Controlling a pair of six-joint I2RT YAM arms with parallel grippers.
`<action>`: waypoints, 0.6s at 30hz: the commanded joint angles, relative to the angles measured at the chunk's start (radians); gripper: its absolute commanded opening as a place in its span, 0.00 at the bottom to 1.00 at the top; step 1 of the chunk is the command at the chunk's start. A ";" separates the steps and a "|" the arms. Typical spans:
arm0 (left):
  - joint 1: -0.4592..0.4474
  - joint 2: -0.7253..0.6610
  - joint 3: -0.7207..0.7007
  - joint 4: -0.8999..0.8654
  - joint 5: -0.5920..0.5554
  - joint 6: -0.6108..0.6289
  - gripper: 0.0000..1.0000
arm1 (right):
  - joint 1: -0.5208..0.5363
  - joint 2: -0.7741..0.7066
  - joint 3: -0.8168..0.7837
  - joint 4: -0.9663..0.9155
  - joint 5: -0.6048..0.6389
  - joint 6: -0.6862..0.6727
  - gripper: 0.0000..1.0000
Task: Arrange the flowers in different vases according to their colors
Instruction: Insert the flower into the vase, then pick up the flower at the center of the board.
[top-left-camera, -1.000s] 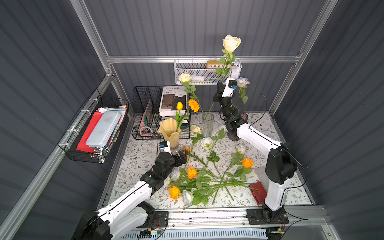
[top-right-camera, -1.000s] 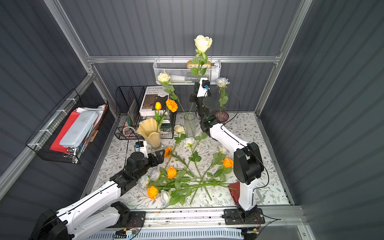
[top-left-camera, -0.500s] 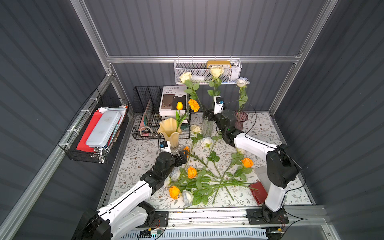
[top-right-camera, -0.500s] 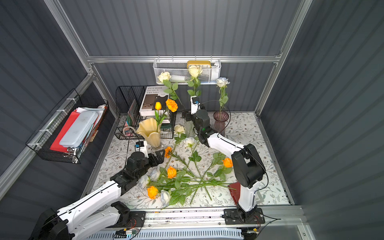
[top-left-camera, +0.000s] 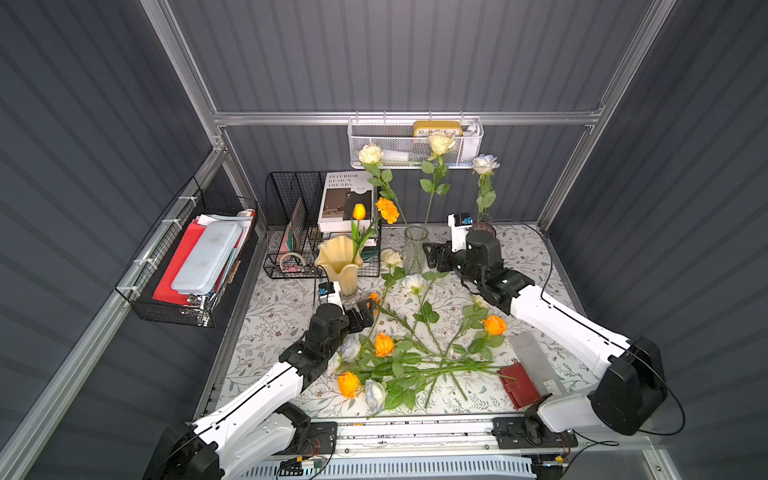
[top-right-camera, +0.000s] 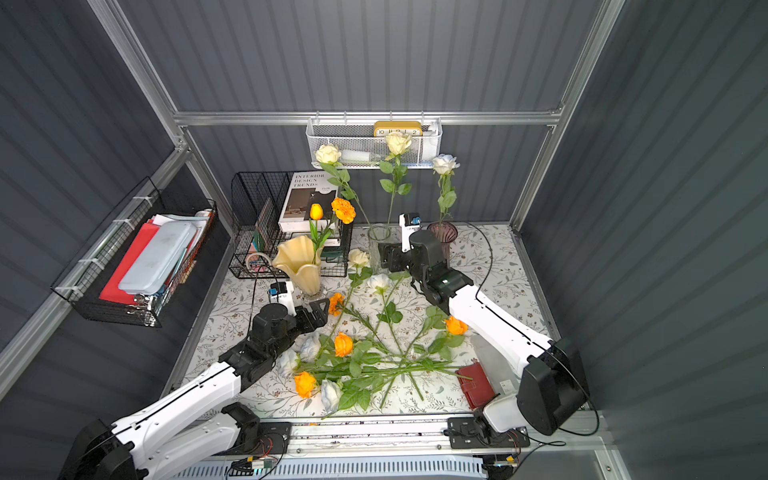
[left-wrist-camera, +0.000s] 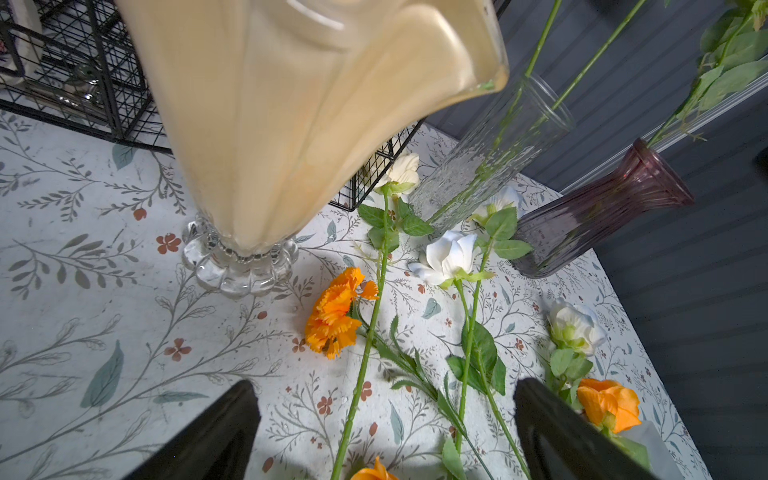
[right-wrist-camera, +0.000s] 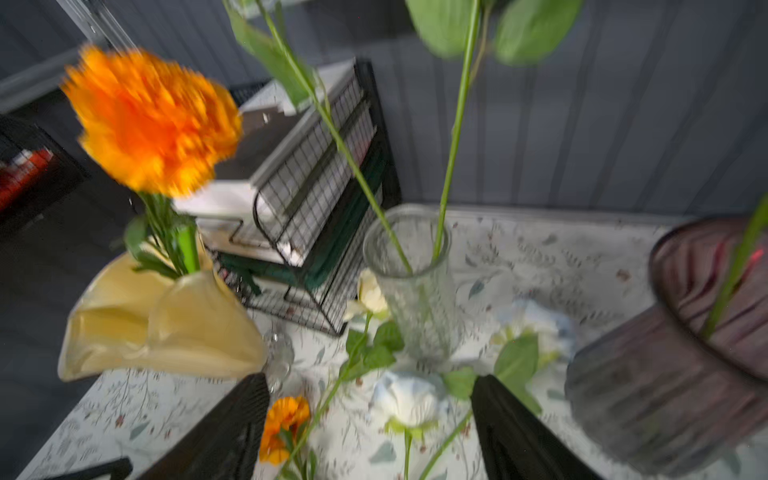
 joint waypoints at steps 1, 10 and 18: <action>0.003 -0.017 -0.015 0.011 0.014 0.018 0.99 | 0.004 0.064 -0.021 -0.216 -0.133 0.168 0.76; 0.003 -0.026 -0.020 0.018 0.030 0.027 0.99 | -0.017 0.287 0.050 -0.317 -0.121 0.338 0.66; 0.002 -0.051 -0.032 0.020 0.037 0.032 0.99 | -0.067 0.451 0.166 -0.338 -0.116 0.338 0.50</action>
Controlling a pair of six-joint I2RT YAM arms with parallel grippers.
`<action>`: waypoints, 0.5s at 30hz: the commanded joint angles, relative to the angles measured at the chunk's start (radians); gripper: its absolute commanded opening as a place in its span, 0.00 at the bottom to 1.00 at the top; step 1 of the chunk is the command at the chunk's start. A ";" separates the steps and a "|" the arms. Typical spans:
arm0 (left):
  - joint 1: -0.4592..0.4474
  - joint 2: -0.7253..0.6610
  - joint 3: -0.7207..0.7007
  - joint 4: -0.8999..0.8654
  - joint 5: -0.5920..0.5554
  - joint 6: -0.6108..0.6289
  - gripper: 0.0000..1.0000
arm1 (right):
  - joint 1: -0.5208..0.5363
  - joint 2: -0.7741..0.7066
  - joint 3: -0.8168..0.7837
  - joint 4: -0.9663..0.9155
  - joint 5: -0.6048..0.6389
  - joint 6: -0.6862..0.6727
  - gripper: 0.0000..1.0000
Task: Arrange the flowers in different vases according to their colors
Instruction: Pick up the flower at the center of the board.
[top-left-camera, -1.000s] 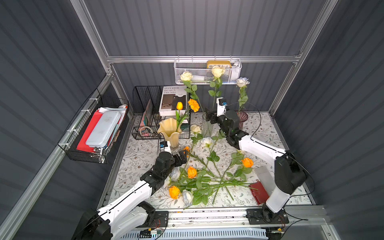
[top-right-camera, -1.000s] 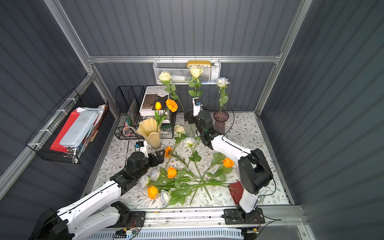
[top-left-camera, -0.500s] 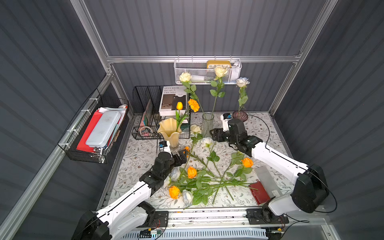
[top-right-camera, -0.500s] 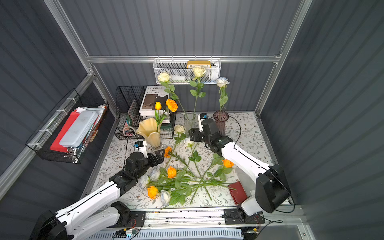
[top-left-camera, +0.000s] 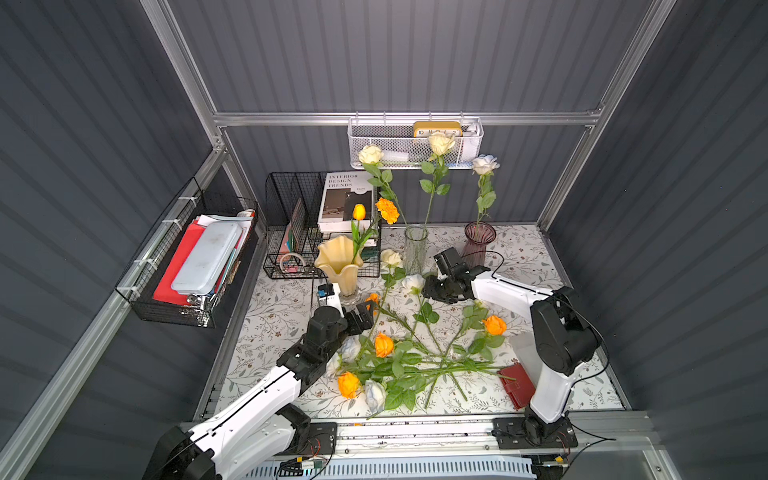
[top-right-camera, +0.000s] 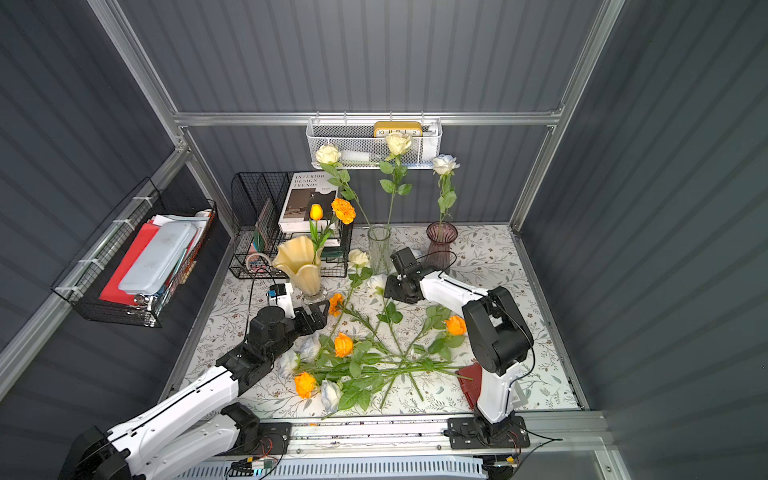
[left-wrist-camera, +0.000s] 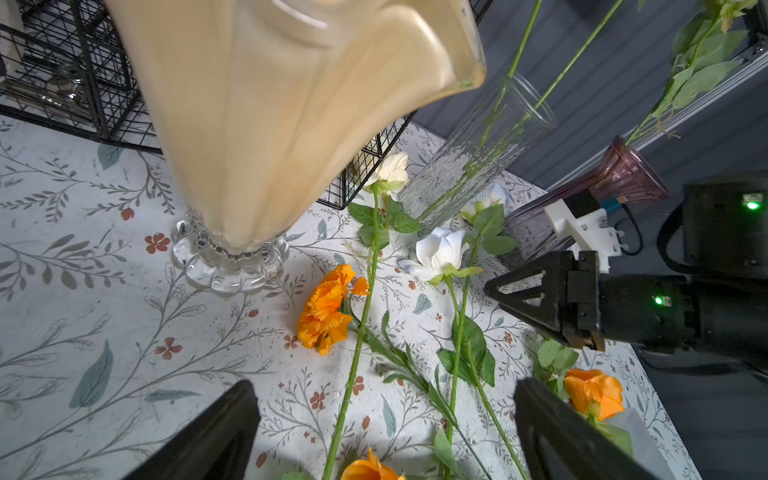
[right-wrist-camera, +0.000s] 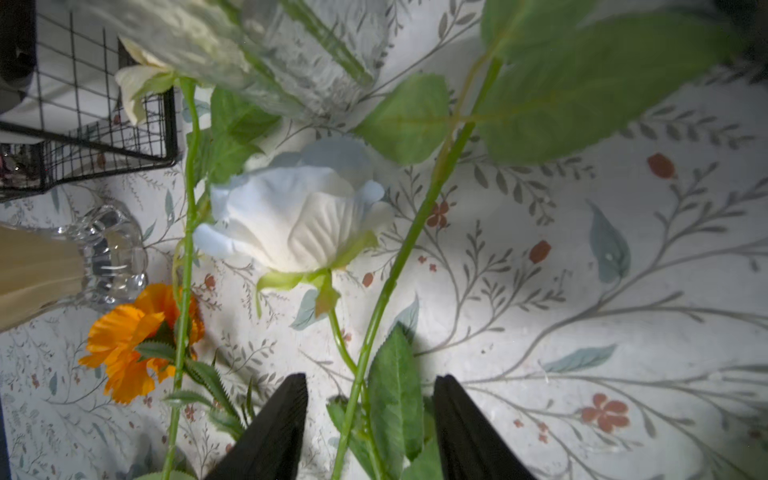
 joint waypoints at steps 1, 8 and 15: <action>0.002 -0.014 -0.011 0.014 0.012 0.027 0.99 | -0.021 0.044 0.053 -0.036 -0.012 0.015 0.50; 0.002 -0.009 -0.009 0.016 0.013 0.030 0.99 | -0.041 0.145 0.119 -0.033 -0.027 0.008 0.45; 0.003 -0.032 -0.020 0.018 0.011 0.030 0.99 | -0.052 0.211 0.159 -0.011 -0.030 0.005 0.39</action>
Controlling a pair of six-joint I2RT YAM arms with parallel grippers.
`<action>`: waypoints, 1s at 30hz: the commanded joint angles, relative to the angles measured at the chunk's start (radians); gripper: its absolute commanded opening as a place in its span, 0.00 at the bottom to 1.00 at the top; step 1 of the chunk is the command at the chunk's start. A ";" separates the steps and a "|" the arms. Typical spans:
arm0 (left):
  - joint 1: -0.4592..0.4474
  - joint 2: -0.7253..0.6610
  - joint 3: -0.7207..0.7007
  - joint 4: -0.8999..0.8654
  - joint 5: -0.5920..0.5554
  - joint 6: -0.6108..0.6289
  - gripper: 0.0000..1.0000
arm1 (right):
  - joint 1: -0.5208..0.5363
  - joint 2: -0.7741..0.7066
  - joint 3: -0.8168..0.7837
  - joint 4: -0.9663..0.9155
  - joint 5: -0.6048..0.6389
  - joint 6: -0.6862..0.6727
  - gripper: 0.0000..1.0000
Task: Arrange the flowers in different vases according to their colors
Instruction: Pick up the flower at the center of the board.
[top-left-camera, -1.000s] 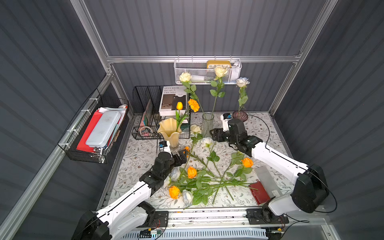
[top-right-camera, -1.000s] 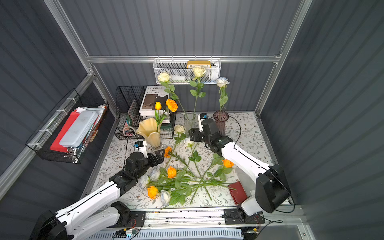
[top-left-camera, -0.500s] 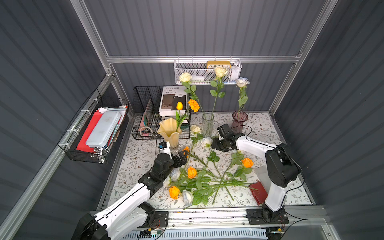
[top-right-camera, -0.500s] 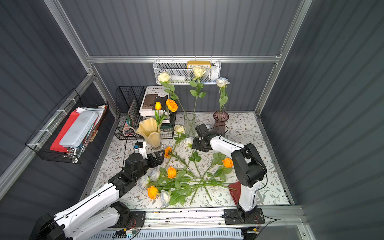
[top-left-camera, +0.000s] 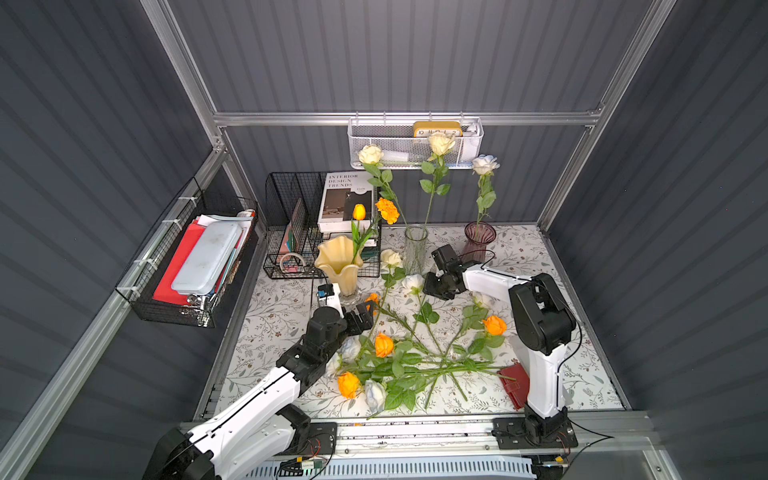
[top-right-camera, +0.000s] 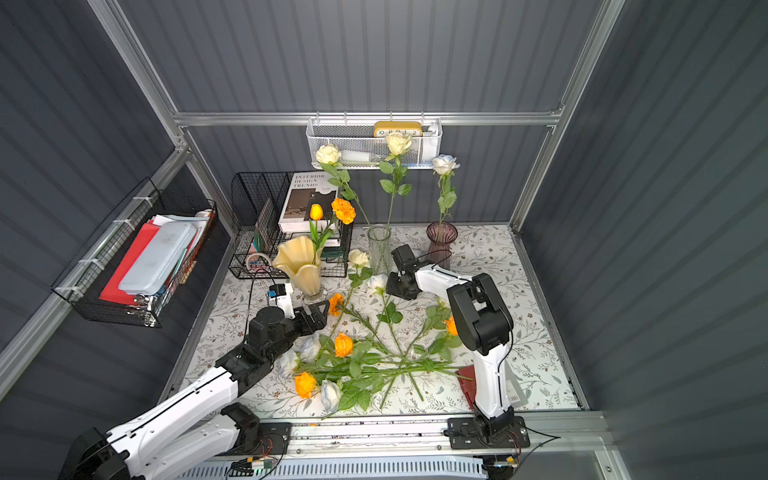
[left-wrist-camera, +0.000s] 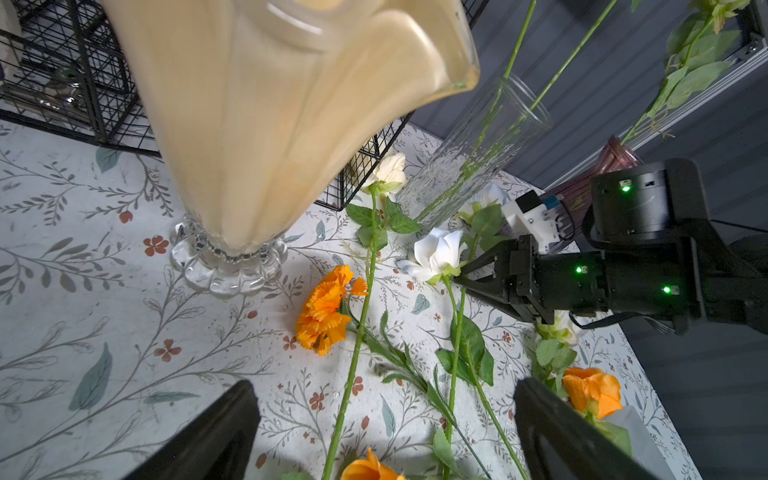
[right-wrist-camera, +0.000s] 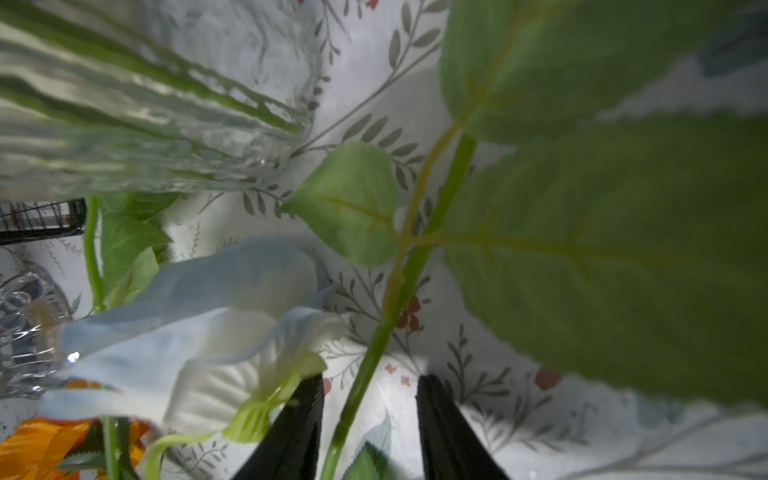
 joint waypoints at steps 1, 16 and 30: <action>0.002 -0.021 -0.015 0.016 0.009 0.023 0.99 | -0.007 0.031 0.049 -0.018 0.001 -0.001 0.35; 0.003 -0.015 -0.012 0.016 0.010 0.025 0.99 | -0.012 -0.160 -0.067 0.166 0.053 0.008 0.00; 0.003 -0.026 -0.016 0.016 0.010 0.025 0.99 | -0.016 -0.241 -0.015 0.246 0.193 -0.050 0.00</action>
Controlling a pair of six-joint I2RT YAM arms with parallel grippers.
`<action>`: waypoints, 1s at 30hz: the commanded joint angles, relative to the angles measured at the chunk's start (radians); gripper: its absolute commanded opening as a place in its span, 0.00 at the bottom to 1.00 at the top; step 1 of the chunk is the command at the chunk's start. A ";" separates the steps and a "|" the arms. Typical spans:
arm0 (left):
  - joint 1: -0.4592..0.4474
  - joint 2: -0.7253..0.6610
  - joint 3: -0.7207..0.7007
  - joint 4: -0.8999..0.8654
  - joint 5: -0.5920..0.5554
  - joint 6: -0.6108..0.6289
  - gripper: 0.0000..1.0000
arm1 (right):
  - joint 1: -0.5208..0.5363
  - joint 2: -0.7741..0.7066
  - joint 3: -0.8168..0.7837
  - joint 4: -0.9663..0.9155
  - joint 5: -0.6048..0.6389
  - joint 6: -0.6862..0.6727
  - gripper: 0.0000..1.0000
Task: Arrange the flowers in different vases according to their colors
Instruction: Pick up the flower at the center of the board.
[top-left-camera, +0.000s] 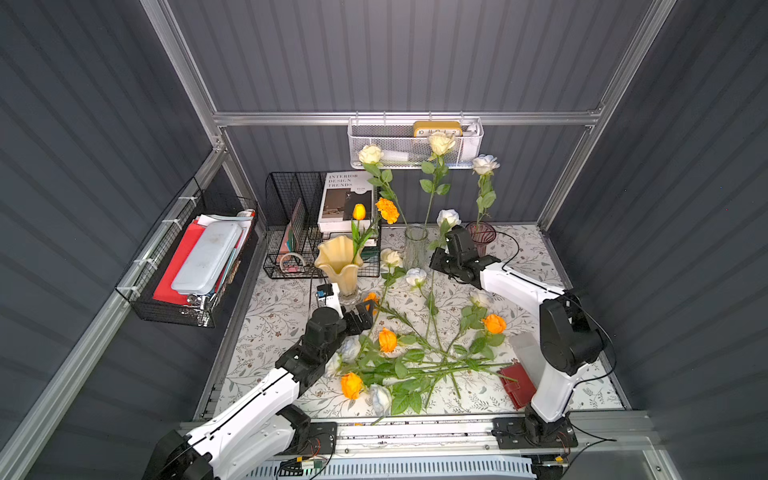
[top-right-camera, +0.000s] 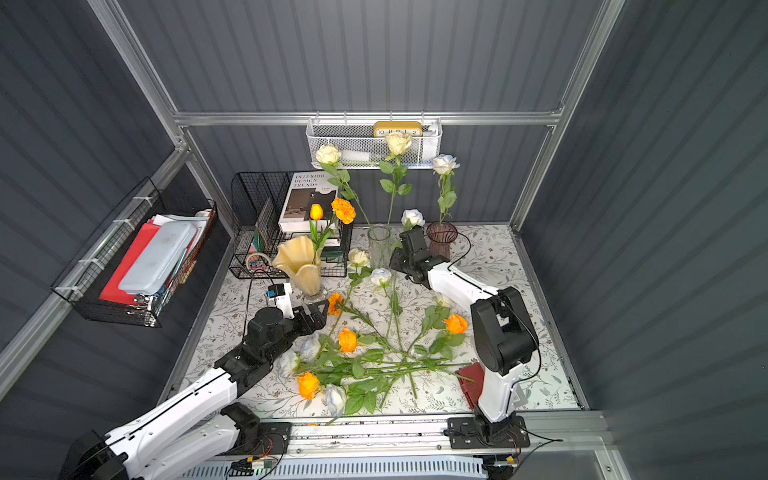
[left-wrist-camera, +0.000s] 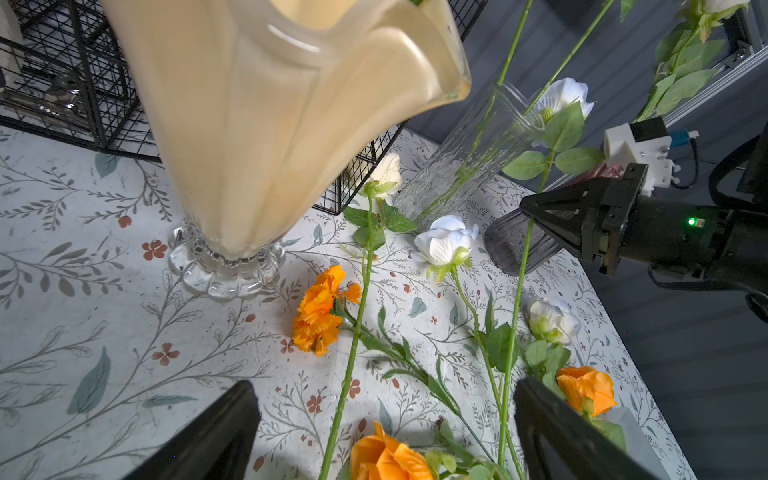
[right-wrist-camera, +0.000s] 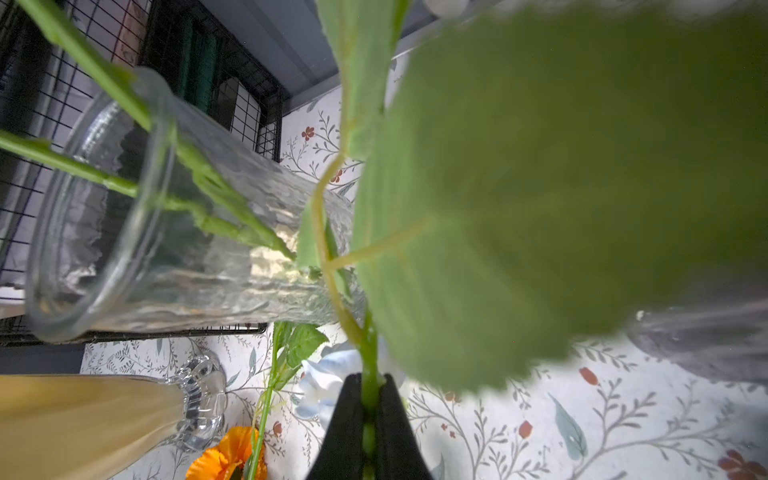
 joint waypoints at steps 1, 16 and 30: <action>0.003 -0.019 -0.014 0.010 0.010 0.025 0.99 | -0.005 -0.019 0.037 0.033 0.040 -0.037 0.00; 0.003 0.001 -0.008 0.016 0.014 0.028 0.99 | -0.003 -0.252 -0.017 0.161 0.113 -0.172 0.00; 0.002 0.016 -0.004 0.020 0.017 0.030 0.99 | 0.000 -0.572 -0.081 0.524 0.206 -0.434 0.00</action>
